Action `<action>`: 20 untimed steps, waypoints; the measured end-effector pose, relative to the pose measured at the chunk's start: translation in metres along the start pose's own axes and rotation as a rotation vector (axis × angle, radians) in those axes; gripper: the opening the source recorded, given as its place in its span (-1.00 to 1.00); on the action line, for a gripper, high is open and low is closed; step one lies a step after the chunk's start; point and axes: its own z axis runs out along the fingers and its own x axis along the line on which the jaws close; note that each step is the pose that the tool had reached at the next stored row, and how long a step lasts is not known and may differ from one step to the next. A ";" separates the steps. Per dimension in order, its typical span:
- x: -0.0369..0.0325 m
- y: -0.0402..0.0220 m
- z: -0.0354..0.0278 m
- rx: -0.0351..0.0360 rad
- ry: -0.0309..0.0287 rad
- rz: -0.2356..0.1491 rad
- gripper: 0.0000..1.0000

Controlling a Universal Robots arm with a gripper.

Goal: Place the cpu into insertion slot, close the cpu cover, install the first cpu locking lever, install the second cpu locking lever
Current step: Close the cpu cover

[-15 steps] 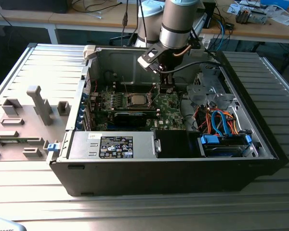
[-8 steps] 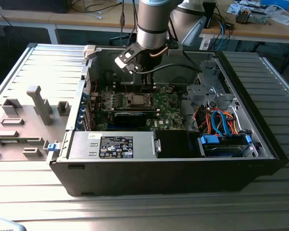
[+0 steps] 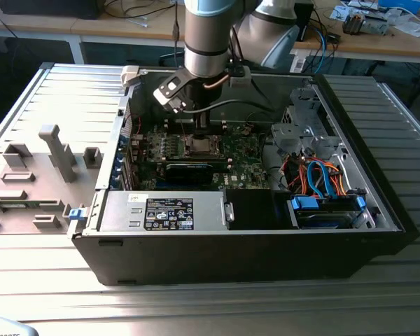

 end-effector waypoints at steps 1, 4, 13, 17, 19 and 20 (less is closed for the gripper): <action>0.0000 -0.0011 0.0021 0.0000 0.0001 0.000 -0.79; -0.0001 -0.0037 0.0075 0.0000 0.0000 0.000 -0.79; -0.0004 -0.0129 0.0203 0.0003 -0.0004 0.000 -0.79; -0.0005 -0.0092 0.0204 0.0004 -0.0003 0.000 -0.79; -0.0005 -0.0056 0.0202 0.0003 0.0004 0.000 -0.79; -0.0006 -0.0023 0.0197 0.0014 0.0010 0.000 -0.79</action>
